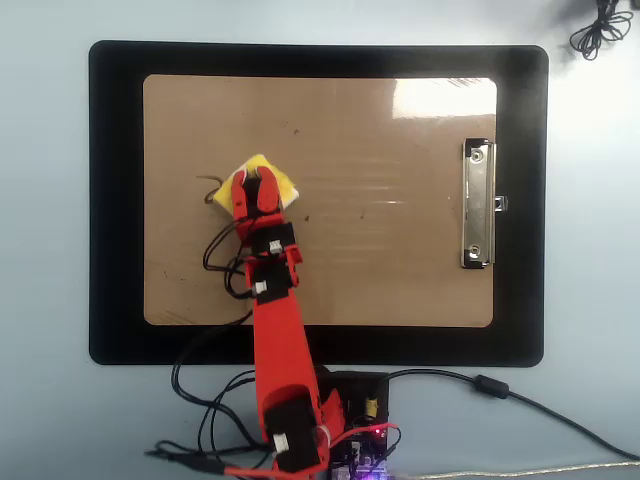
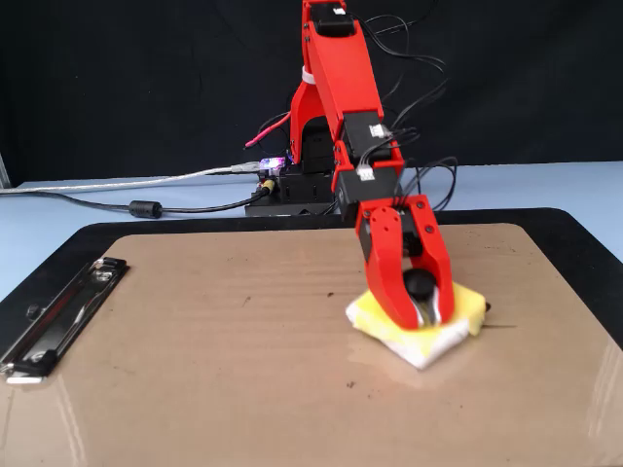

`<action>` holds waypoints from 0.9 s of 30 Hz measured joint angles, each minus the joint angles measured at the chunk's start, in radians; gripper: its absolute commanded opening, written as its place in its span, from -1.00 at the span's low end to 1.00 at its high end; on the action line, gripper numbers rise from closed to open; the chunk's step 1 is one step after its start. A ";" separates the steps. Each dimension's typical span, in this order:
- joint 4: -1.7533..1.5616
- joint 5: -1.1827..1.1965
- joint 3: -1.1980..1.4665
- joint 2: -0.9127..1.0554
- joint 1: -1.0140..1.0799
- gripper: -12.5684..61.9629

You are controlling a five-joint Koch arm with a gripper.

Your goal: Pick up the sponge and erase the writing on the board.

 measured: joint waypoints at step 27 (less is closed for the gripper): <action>0.153 -0.041 -0.184 -0.061 -0.098 -0.88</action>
